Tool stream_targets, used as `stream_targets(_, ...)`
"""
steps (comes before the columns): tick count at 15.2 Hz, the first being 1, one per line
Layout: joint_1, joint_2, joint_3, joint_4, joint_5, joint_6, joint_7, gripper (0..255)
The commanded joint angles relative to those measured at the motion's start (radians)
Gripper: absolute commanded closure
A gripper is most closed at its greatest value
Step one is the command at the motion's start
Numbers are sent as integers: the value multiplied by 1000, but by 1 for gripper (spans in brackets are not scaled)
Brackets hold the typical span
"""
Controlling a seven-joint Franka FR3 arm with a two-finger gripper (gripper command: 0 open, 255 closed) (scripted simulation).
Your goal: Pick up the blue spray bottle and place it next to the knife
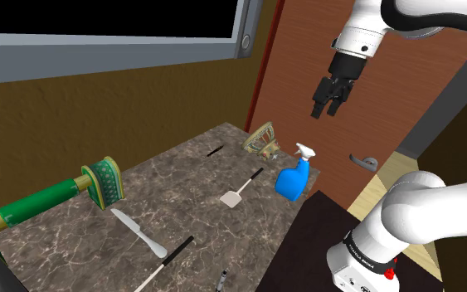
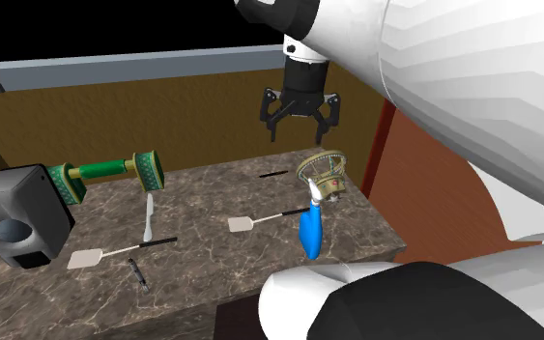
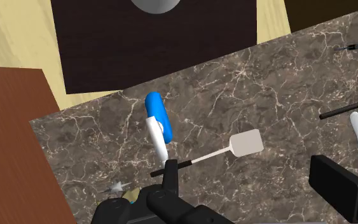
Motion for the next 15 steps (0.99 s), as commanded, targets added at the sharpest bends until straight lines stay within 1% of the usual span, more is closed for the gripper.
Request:
stream_targets(1, 0, 0, 0, 0, 0, 0, 0, 0)
stream_targets(6, -2, -45, -33, -180, -60, 144, -102, 0)
stream_targets(11, -16, -52, -76, -337, -128, 307, -200, 0)
stream_targets(12, -20, -48, -86, -365, -142, 343, -219, 0)
stream_targets(15, -23, -41, -91, -403, -150, 389, -229, 0)
